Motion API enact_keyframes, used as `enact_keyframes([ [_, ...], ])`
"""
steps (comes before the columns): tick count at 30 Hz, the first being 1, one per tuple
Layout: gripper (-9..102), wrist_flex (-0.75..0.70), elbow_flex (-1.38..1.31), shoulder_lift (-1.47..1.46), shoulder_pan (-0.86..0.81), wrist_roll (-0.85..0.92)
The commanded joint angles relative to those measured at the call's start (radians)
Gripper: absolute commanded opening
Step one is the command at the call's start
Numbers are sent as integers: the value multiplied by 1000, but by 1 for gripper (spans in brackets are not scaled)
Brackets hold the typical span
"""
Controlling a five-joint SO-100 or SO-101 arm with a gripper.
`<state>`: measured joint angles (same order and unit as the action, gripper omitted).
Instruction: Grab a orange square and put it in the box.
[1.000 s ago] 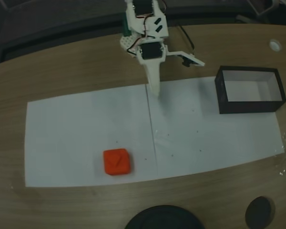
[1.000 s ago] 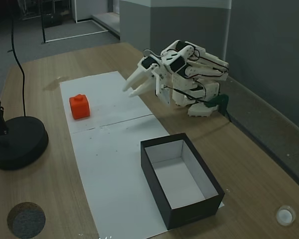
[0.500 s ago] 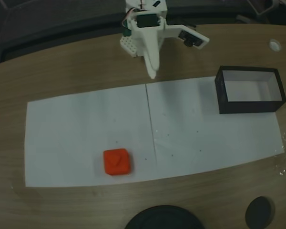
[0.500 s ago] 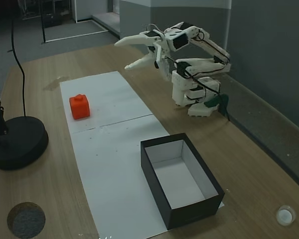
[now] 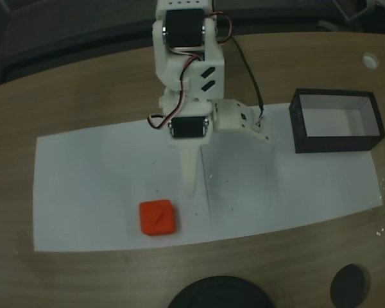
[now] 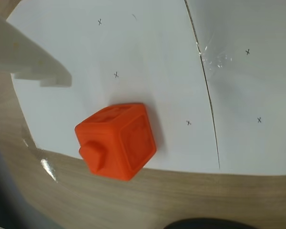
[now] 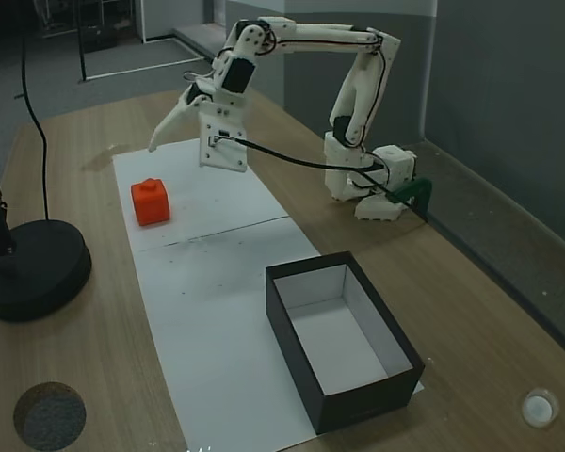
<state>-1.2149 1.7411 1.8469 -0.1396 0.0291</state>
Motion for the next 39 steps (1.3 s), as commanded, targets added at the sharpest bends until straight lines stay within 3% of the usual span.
enact_keyframes([
  [1,33,-97,-322,-229,-31,-9],
  [13,33,-304,-908,-742,-150,-2],
  [24,32,-319,-1002,-905,-164,54],
  [31,9,-321,-1002,-919,-160,71],
  [35,8,-350,-1019,-896,-153,71],
  [39,8,-505,-1163,-799,-106,71],
])
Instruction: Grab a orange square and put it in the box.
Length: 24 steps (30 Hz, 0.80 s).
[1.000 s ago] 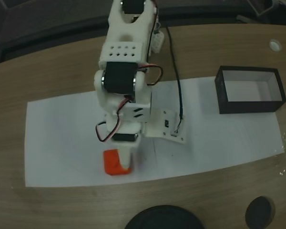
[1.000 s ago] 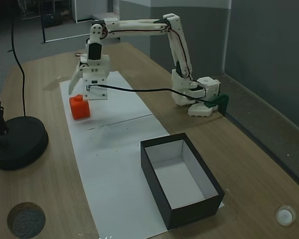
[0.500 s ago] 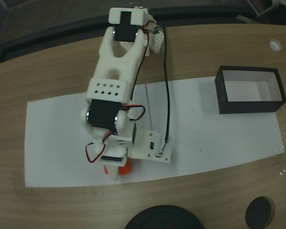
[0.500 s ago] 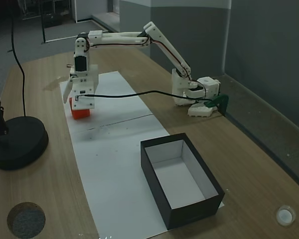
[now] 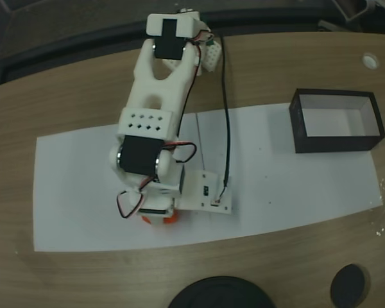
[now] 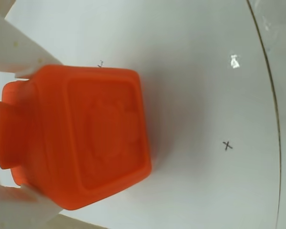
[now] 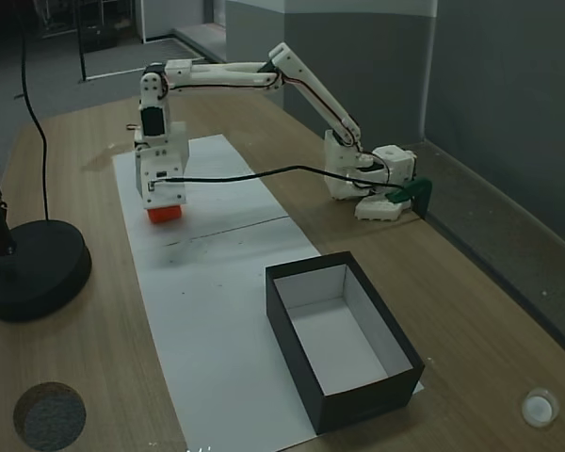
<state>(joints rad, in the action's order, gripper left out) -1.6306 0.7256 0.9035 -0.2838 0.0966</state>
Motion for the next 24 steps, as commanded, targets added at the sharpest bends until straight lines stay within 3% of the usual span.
enact_keyframes([
  [1,8,-107,-178,190,60,3],
  [8,8,-106,-21,689,298,23],
  [14,8,-104,356,1054,735,-18],
  [19,8,-104,572,1193,1109,-66],
  [24,8,-94,589,1186,1184,-35],
])
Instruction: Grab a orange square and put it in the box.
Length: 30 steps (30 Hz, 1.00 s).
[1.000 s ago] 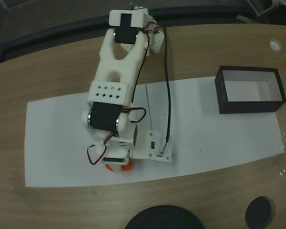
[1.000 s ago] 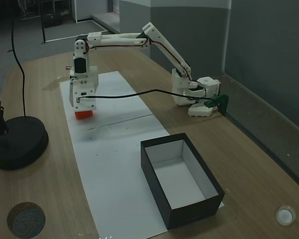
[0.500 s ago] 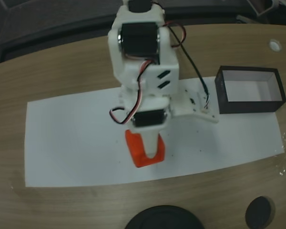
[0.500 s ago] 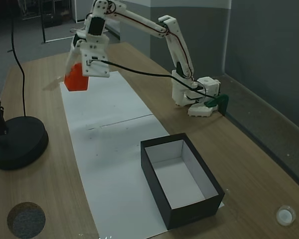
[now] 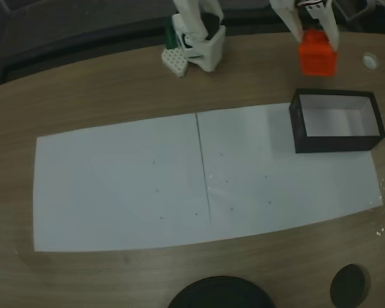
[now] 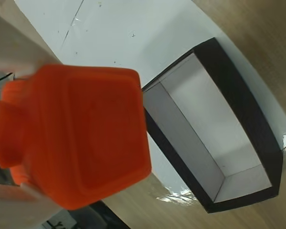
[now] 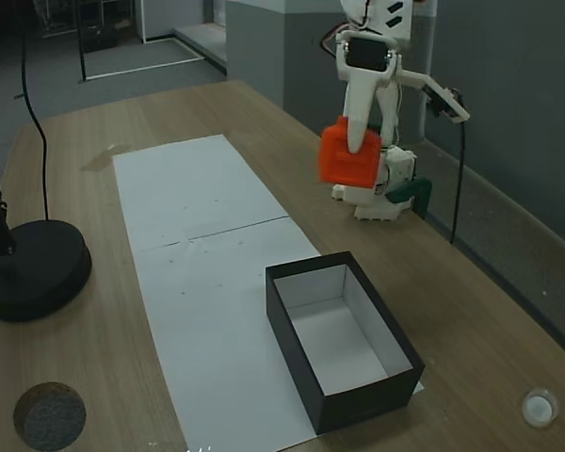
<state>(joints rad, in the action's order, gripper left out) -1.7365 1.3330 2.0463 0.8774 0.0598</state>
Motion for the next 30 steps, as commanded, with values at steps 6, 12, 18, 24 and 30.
enact_keyframes([
  [6,8,52,-31,-54,175,5],
  [12,8,77,-210,-241,232,31],
  [18,9,97,-439,-482,207,83],
  [24,9,98,-607,-672,72,94],
  [30,8,89,-640,-759,-9,130],
])
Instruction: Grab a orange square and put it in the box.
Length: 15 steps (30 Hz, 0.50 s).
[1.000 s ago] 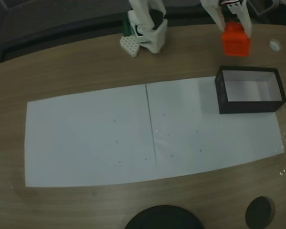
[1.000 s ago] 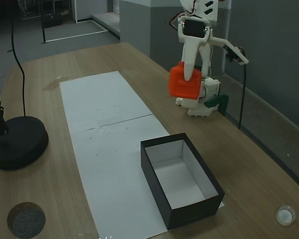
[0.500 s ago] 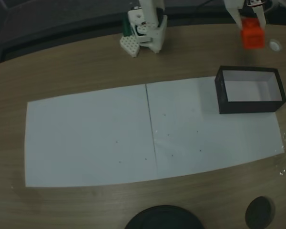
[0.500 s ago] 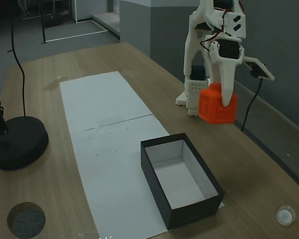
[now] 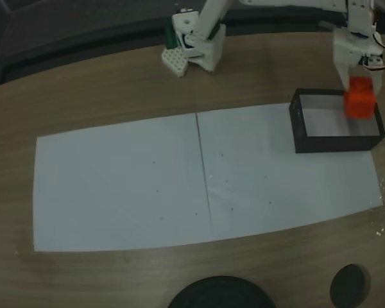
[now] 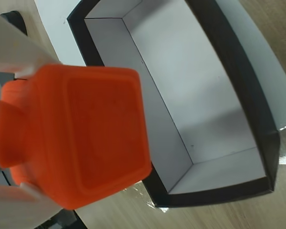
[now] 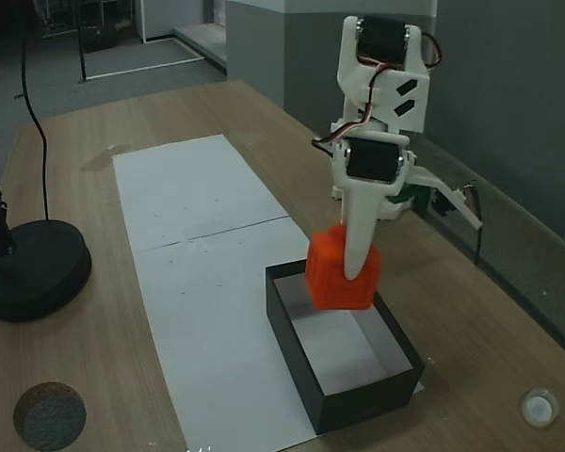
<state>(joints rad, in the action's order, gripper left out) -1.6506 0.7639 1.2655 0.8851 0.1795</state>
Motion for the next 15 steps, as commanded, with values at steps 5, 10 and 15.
enact_keyframes([
  [5,8,-21,-77,25,15,-25],
  [10,8,-35,-77,25,54,-31],
  [15,8,-34,-77,25,52,-49],
])
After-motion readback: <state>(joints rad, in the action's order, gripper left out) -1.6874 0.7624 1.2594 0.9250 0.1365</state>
